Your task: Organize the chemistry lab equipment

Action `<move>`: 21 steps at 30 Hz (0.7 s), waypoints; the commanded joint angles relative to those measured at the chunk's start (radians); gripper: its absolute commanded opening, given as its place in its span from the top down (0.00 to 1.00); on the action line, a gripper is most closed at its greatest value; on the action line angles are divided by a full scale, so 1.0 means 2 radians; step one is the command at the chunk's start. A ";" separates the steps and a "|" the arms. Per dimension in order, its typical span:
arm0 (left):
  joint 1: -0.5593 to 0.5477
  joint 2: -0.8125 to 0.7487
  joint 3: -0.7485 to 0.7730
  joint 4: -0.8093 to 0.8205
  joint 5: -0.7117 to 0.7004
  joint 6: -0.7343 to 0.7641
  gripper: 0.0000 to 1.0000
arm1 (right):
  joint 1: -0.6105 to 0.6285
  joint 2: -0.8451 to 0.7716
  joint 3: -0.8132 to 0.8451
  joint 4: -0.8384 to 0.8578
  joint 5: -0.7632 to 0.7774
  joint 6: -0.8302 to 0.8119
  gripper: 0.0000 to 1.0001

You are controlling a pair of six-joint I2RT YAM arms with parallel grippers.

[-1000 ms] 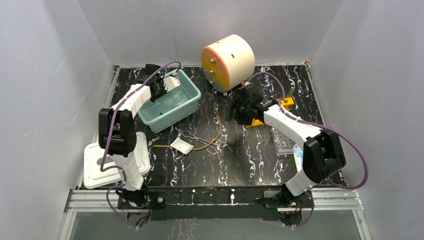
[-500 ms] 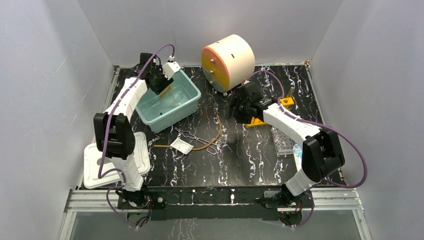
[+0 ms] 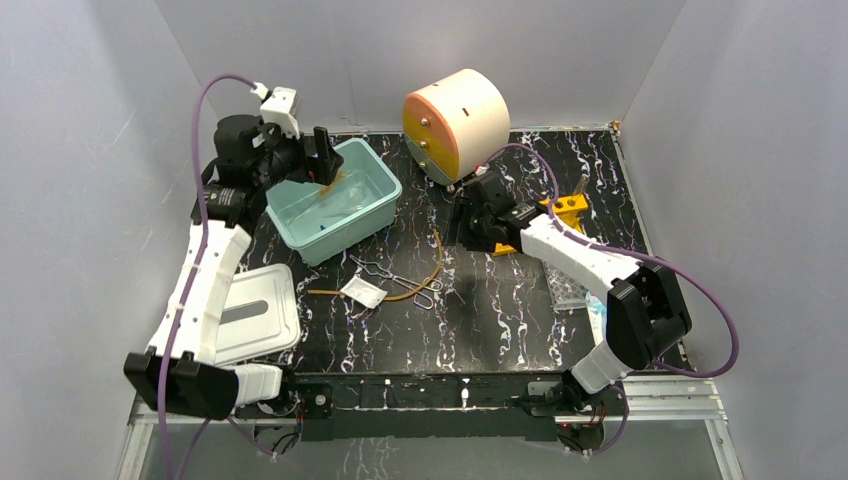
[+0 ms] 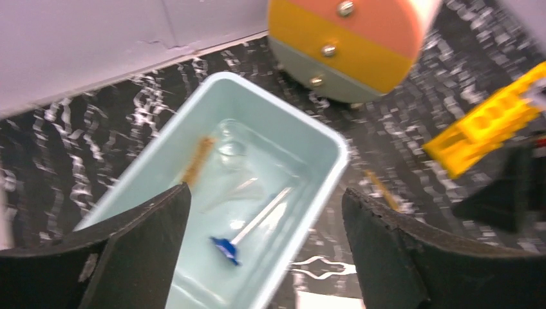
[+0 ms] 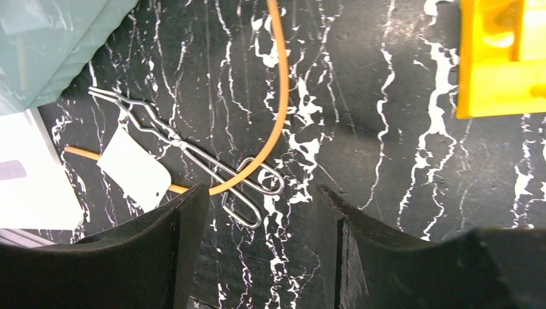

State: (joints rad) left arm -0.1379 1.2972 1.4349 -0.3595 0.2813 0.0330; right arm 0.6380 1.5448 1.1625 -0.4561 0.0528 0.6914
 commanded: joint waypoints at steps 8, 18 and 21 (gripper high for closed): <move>-0.003 -0.093 -0.078 -0.091 -0.061 -0.204 0.02 | 0.075 0.006 0.018 0.044 0.033 -0.028 0.32; -0.006 -0.209 -0.166 -0.185 -0.047 -0.294 0.02 | 0.106 0.042 0.038 0.059 0.029 -0.033 0.32; -0.006 -0.246 -0.205 -0.210 -0.054 -0.321 0.02 | 0.114 0.062 0.050 0.067 0.025 -0.037 0.31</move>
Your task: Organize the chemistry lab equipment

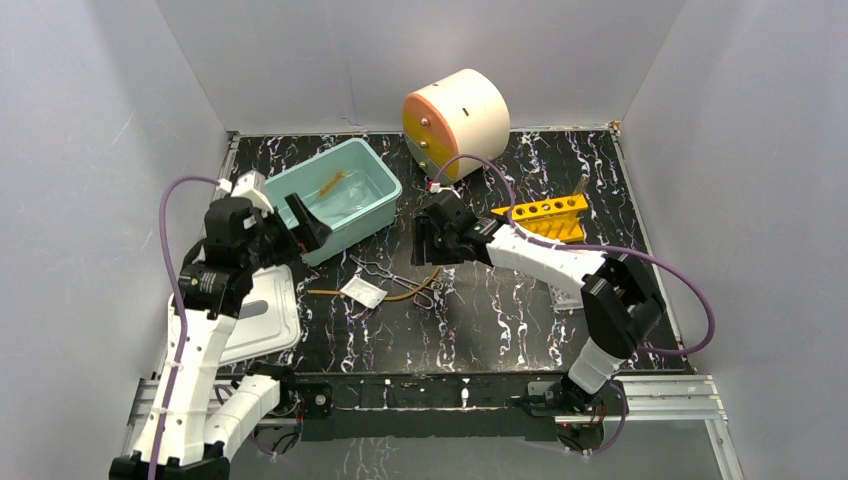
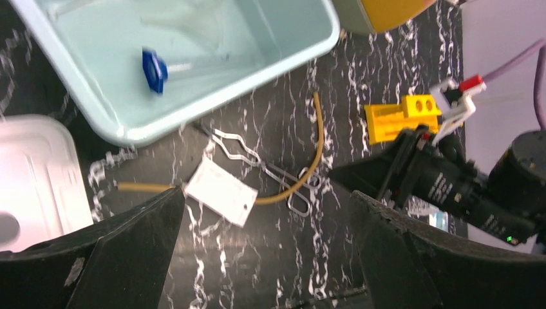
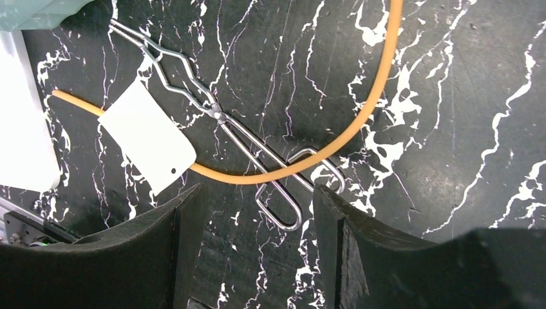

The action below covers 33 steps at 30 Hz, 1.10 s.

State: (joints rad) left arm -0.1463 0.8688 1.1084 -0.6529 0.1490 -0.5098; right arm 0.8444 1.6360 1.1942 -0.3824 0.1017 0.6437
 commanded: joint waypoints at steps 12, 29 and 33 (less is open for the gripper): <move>-0.002 -0.044 -0.225 0.019 0.093 -0.164 0.16 | 0.047 0.117 0.100 0.042 0.012 -0.039 0.49; -0.020 0.039 -0.349 0.226 0.047 -0.247 0.35 | 0.065 0.206 0.129 0.109 -0.118 -0.061 0.63; -0.024 0.053 -0.363 0.257 0.042 -0.255 0.40 | 0.066 0.219 0.137 0.103 -0.121 -0.060 0.65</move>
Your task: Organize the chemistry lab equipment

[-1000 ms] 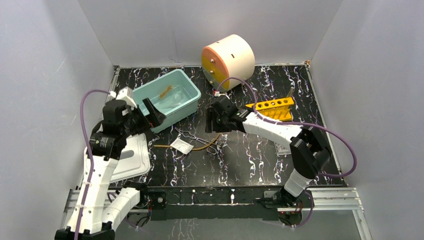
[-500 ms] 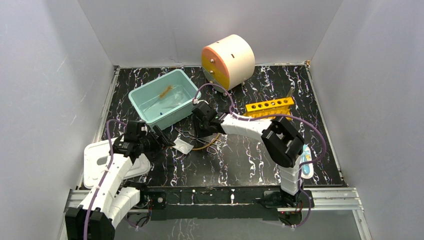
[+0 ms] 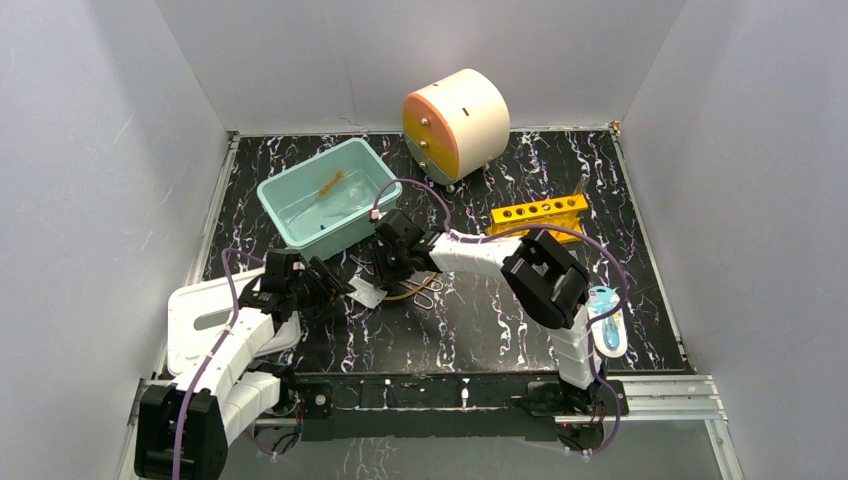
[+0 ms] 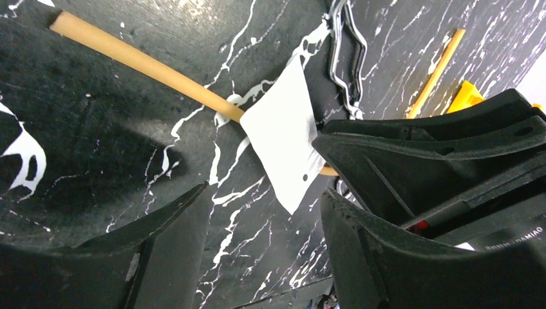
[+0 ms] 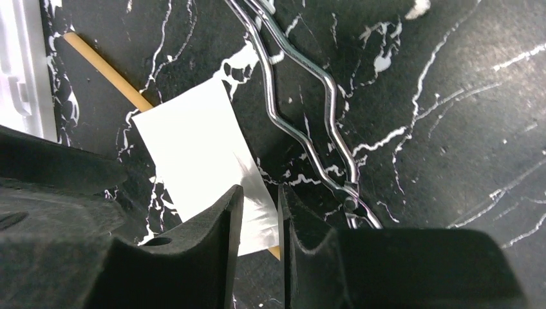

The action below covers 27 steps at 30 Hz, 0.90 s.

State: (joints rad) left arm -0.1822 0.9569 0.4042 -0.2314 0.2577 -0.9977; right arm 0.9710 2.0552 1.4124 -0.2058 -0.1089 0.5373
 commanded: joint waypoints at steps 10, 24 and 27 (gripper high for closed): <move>-0.014 0.034 -0.044 0.130 -0.013 -0.016 0.48 | 0.003 0.040 0.046 -0.007 -0.059 -0.013 0.65; -0.015 0.041 -0.048 0.155 0.011 -0.038 0.81 | 0.003 0.050 0.050 -0.003 -0.125 -0.005 0.67; -0.015 0.018 -0.043 0.126 -0.001 -0.036 0.87 | 0.002 0.043 0.046 -0.003 -0.112 -0.004 0.67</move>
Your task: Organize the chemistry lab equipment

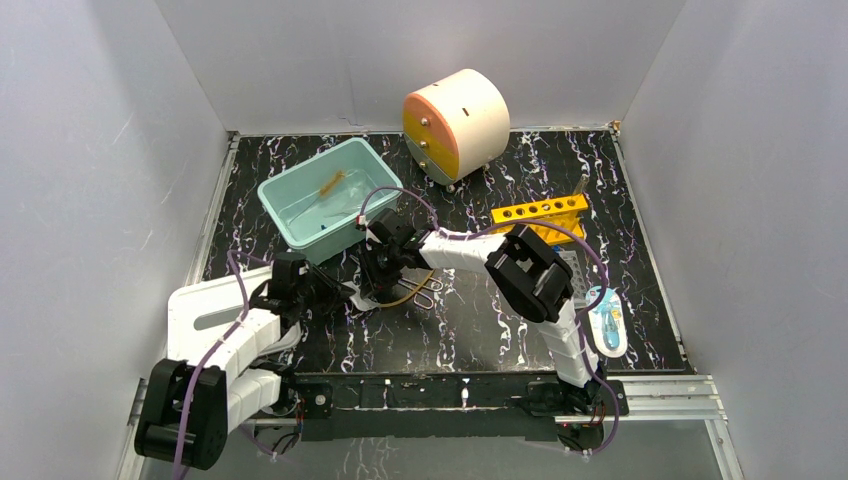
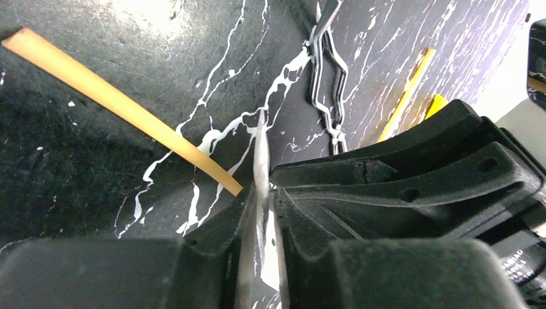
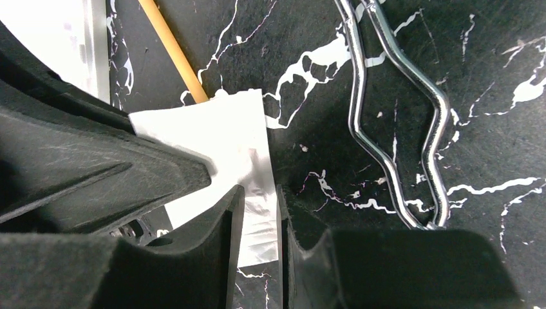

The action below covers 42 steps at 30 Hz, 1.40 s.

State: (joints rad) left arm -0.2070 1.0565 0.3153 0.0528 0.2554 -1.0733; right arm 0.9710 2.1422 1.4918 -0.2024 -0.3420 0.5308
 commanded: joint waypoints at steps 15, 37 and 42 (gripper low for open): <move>-0.003 -0.115 0.092 -0.192 -0.012 0.071 1.00 | -0.011 -0.130 -0.040 -0.006 0.168 0.007 0.56; -0.003 0.061 0.540 -0.388 -0.078 0.365 1.00 | -0.039 -0.229 -0.090 -0.018 0.219 0.008 0.53; -0.003 0.138 0.598 -0.408 -0.146 0.464 1.00 | -0.044 -0.246 -0.098 -0.031 0.227 -0.006 0.53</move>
State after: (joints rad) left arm -0.2115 1.2430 1.4368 -0.6724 0.0879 -0.3641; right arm 0.8955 1.7252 1.3106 -0.2489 0.0784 0.5491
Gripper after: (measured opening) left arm 0.007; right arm 0.470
